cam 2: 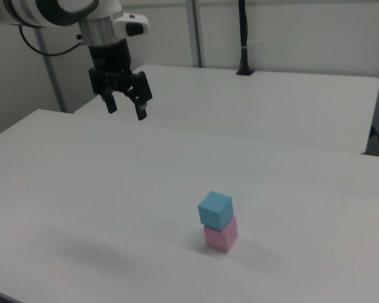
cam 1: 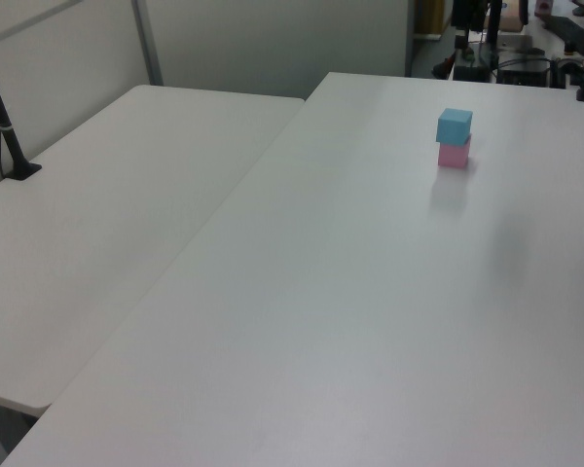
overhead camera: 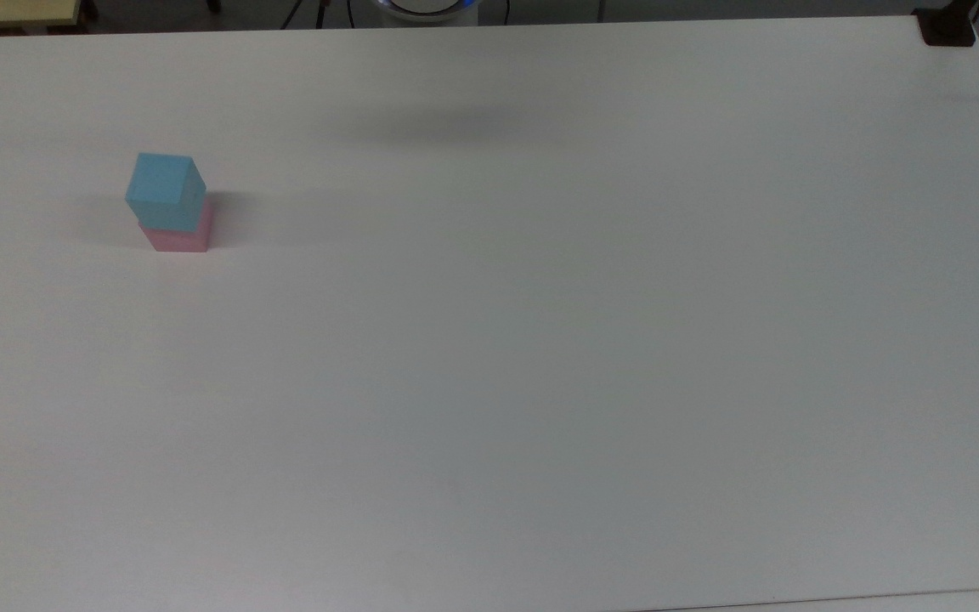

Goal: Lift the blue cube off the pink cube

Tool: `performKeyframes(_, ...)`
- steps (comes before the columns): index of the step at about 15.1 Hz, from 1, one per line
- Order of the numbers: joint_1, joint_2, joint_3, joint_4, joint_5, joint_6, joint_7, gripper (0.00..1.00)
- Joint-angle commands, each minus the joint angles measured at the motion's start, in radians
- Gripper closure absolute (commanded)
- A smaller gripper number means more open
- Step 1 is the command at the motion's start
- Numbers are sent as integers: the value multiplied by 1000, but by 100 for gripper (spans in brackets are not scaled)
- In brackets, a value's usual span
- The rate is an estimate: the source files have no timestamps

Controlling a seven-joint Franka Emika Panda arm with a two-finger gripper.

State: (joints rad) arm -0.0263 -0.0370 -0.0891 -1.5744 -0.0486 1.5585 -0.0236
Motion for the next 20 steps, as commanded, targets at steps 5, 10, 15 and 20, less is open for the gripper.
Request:
performKeyframes(5,16,-11,-14,-19,4,20,-19,0)
performKeyframes(10,16,-9,-12,-19,4,23,-19,0)
performKeyframes(15,16,-6,-12,-19,4,25,-21,0)
performKeyframes(20,-1,-7,-24,-19,-14,17,-107,0)
